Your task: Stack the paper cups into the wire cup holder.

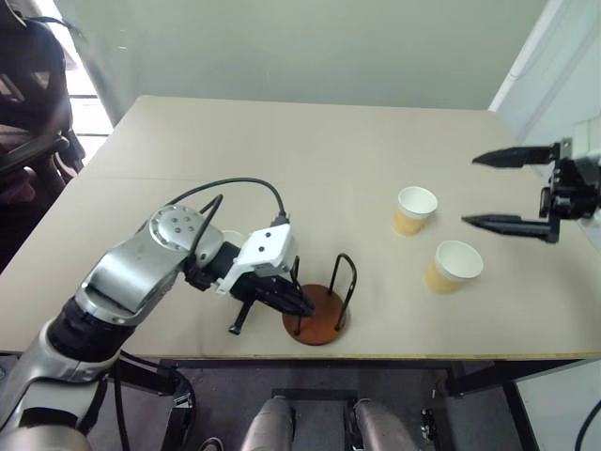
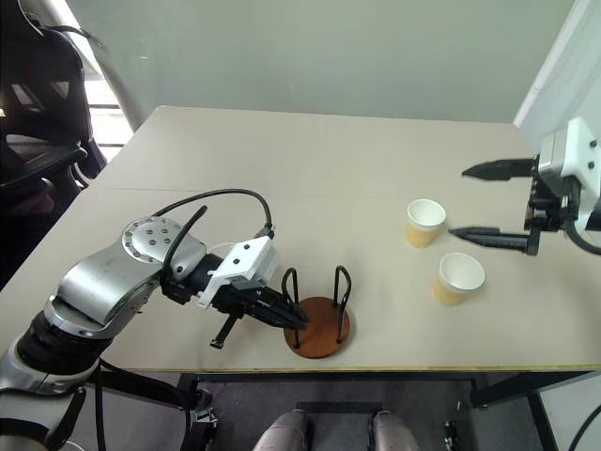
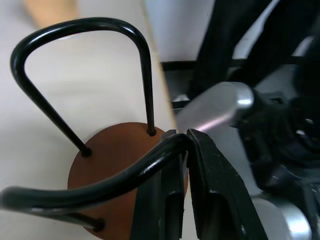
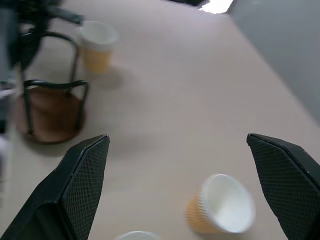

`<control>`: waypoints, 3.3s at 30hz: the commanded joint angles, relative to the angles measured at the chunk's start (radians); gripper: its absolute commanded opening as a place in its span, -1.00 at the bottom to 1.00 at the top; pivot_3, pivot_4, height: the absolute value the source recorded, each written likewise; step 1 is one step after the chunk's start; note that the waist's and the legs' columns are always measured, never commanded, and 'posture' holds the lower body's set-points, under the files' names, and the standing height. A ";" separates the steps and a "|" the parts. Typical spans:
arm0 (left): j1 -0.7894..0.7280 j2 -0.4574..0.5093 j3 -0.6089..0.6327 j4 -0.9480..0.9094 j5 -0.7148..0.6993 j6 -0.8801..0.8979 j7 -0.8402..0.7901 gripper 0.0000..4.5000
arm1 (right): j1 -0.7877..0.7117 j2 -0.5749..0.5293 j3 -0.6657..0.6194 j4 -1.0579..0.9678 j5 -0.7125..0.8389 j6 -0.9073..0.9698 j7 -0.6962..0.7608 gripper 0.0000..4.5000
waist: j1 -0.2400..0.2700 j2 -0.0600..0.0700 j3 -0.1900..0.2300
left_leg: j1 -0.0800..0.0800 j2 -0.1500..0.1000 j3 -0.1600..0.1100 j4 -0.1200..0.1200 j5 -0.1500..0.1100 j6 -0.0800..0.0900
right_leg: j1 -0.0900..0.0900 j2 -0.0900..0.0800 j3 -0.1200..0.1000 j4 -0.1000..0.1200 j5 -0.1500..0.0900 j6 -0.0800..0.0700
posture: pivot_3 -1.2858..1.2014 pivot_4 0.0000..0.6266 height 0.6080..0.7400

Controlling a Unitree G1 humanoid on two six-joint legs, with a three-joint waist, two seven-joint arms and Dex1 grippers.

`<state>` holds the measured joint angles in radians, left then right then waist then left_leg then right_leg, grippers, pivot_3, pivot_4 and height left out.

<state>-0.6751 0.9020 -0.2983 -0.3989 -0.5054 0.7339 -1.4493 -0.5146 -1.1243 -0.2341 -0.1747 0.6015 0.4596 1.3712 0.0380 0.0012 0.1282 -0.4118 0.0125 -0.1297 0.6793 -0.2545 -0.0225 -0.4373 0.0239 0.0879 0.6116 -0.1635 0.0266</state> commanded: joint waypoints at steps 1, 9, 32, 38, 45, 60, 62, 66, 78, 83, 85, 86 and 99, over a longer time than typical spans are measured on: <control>-0.007 0.024 0.008 -0.016 0.002 -0.050 -0.048 -0.99 | 0.058 -0.052 -0.078 -0.099 0.075 0.040 0.060 1.00 | 0.000 0.000 0.000 | -0.001 0.000 0.000 0.000 0.000 0.000 | -0.001 0.000 0.000 0.000 0.000 0.000 | 0.03 -0.52 1.00; -0.035 0.003 -0.049 0.056 0.085 -0.149 -0.082 -0.99 | 0.120 -0.068 -0.128 -0.161 0.118 0.088 0.036 1.00 | -0.002 0.000 0.000 | -0.004 0.000 0.000 0.002 0.000 0.000 | -0.003 0.000 0.001 0.000 0.000 -0.001 | 0.03 -0.52 1.00; 0.019 -0.126 -0.078 0.051 0.124 -0.133 0.012 -0.99 | 0.159 -0.055 -0.140 -0.279 0.214 0.164 -0.070 1.00 | -0.004 0.000 0.000 | -0.007 0.000 0.000 0.004 0.000 0.001 | -0.005 0.000 0.000 0.000 0.002 0.002 | 0.03 -0.52 1.00; 0.043 -0.141 -0.080 0.059 0.125 -0.152 0.019 -0.99 | 0.157 -0.053 -0.135 -0.285 0.224 0.167 -0.087 1.00 | -0.003 0.001 -0.001 | -0.006 0.000 0.000 0.004 0.000 0.001 | -0.005 0.000 0.000 0.000 0.002 0.002 | 0.03 -0.52 1.00; 0.053 -0.138 -0.095 0.089 0.166 -0.203 0.018 -0.99 | 0.155 -0.050 -0.133 -0.284 0.225 0.162 -0.097 1.00 | -0.003 0.001 -0.001 | -0.006 0.000 0.000 0.004 0.000 0.001 | -0.004 0.000 0.000 0.000 0.002 0.003 | 0.03 -0.52 1.00; 0.054 -0.134 -0.096 0.099 0.185 -0.217 0.030 -0.33 | 0.148 -0.045 -0.120 -0.274 0.220 0.151 -0.098 1.00 | -0.005 0.003 -0.002 | -0.006 0.000 0.000 0.004 0.000 0.001 | -0.004 0.000 0.001 0.000 0.002 0.003 | 0.03 -0.52 1.00; 0.054 -0.129 -0.097 0.099 0.188 -0.218 0.027 0.01 | 0.145 -0.042 -0.116 -0.273 0.218 0.150 -0.099 1.00 | -0.004 0.003 -0.002 | -0.006 0.000 0.000 0.004 0.000 0.001 | -0.005 0.000 0.000 0.000 0.002 0.003 | 0.03 -0.52 1.00; 0.054 -0.125 -0.095 0.101 0.204 -0.224 0.044 0.64 | 0.145 -0.040 -0.114 -0.273 0.216 0.149 -0.095 1.00 | -0.004 0.003 -0.002 | -0.006 0.000 0.000 0.004 0.000 0.001 | -0.005 0.000 0.000 -0.001 0.002 0.003 | 0.03 -0.52 1.00; 0.058 -0.046 -0.045 0.098 0.218 -0.232 0.041 0.99 | 0.137 -0.051 -0.081 -0.242 0.172 0.123 -0.076 1.00 | -0.005 0.003 -0.002 | -0.006 0.000 0.000 0.004 0.000 0.001 | -0.005 0.000 0.001 0.000 0.002 0.002 | 0.03 -0.52 1.00; 0.064 0.014 0.011 0.076 0.175 -0.231 0.003 0.99 | 0.140 -0.068 -0.048 -0.216 0.118 0.099 -0.056 1.00 | -0.006 0.003 -0.002 | -0.007 0.000 0.000 0.003 0.000 0.001 | -0.006 0.000 0.000 0.000 0.002 0.002 | 0.03 -0.52 1.00; 0.065 0.043 0.046 0.065 0.154 -0.226 -0.010 0.99 | 0.153 -0.080 -0.024 -0.199 0.067 0.077 -0.047 1.00 | -0.006 0.003 -0.002 | -0.007 0.000 0.000 0.003 0.000 0.001 | -0.006 0.000 0.001 0.000 0.002 0.002 | 0.03 -0.52 1.00; 0.066 0.058 0.063 0.061 0.141 -0.223 -0.016 0.99 | 0.160 -0.087 -0.011 -0.190 0.041 0.063 -0.043 1.00 | -0.006 0.003 -0.002 | -0.007 0.000 0.000 0.003 0.000 0.001 | -0.006 0.000 0.001 0.000 0.002 0.002 | 0.03 -0.52 1.00; 0.123 0.187 0.454 0.026 -0.123 -0.161 -0.022 0.99 | 0.155 -0.117 0.221 -0.039 -0.294 -0.093 -0.044 1.00 | -0.012 0.003 -0.001 | -0.007 0.001 0.000 0.002 -0.001 0.001 | -0.009 0.000 0.001 0.001 0.003 0.000 | 0.03 -0.52 1.00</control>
<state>-0.5539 1.0742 0.0687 -0.3411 -0.5690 0.5518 -1.4830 -0.3380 -1.2365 -0.0310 -0.2242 0.3523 0.3898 1.3362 0.0258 0.0046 0.1267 -0.4193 0.0133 -0.1298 0.6814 -0.2554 -0.0212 -0.4463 0.0239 0.0888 0.6130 -0.1605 0.0268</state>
